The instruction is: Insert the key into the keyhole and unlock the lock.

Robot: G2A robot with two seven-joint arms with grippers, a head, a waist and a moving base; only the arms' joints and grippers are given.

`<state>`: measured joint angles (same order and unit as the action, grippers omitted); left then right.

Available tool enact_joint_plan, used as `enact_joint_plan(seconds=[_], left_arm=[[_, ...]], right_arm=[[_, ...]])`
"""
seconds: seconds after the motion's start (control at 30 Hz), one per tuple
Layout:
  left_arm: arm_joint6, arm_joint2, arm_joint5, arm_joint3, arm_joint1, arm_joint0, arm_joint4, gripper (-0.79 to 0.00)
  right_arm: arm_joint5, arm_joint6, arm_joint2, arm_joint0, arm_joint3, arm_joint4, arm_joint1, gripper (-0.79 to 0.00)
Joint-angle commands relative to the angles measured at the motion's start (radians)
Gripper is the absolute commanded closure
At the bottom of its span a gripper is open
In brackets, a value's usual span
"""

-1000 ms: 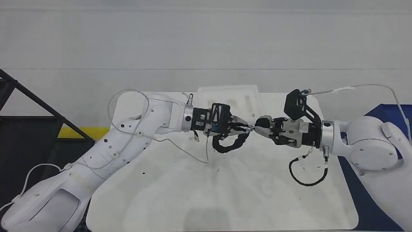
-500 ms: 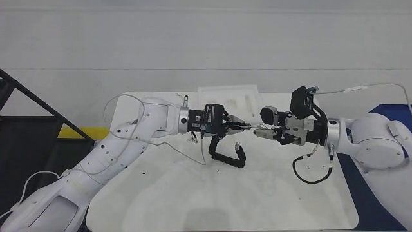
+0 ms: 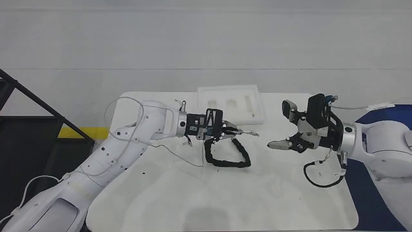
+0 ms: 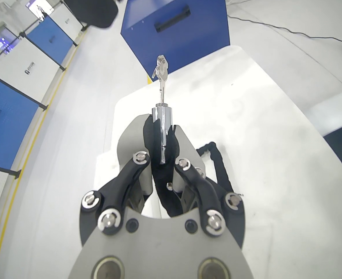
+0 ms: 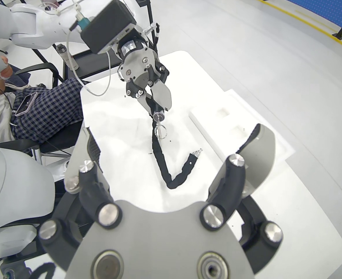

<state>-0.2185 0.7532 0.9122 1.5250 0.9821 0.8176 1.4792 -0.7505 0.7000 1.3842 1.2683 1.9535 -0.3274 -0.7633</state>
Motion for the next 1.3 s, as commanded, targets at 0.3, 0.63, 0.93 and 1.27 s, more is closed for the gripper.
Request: enact_joint_plan(seconds=[0.3,0.63,0.93,1.27], left_arm=[[0.172,-0.006,-0.003,-0.114,0.000,0.068,-0.010,0.000],[0.106,-0.033,0.015,-0.268,0.017,0.076,-0.004,0.000],[0.012,-0.077,0.029,-0.354,0.049,0.016,0.037,-0.785],[-0.109,-0.022,0.100,-0.327,0.048,-0.105,0.038,-0.785]], right_arm=[[-0.048,-0.037,-0.022,0.015,-0.018,-0.060,-0.004,-0.785],[-0.087,-0.051,-0.094,-0.027,-0.057,-0.082,-0.016,-0.785],[-0.148,-0.094,-0.183,-0.108,-0.124,-0.144,-0.036,-0.785],[-0.262,-0.208,-0.263,-0.245,-0.297,-0.195,-0.068,-0.785]])
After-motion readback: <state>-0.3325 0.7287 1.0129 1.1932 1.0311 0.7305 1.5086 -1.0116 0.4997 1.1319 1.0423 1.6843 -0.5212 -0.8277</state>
